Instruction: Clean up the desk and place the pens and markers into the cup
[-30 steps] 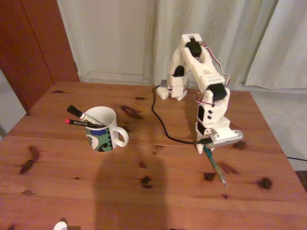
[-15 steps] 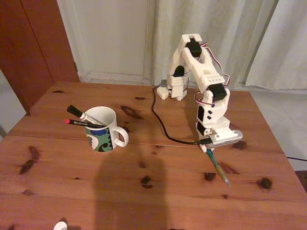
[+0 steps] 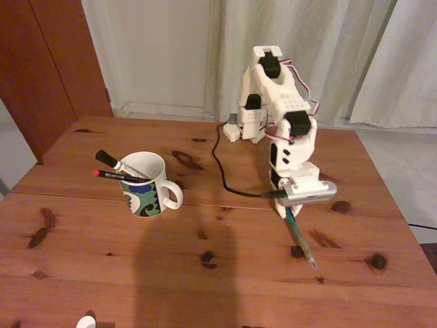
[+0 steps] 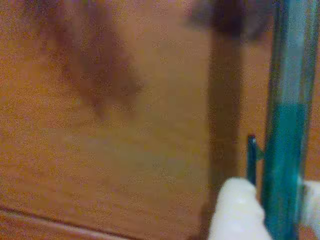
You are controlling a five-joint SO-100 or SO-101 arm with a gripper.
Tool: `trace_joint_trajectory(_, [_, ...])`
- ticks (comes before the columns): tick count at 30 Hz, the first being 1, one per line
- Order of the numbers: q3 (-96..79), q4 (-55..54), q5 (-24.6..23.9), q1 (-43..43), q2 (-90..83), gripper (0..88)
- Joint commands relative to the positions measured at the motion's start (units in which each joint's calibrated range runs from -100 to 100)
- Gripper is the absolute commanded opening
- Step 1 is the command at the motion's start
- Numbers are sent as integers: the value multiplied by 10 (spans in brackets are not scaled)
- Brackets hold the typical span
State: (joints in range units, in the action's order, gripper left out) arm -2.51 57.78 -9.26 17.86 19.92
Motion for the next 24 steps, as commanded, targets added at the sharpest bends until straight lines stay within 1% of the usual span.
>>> trace_joint_trajectory(1, [33, -6, 5, -30, -80, 7])
trace_joint_trajectory(10, [25, -5, 13, -123, -185, 7])
trace_joint_trajectory(24, [25, -6, 13, -325, -281, 7])
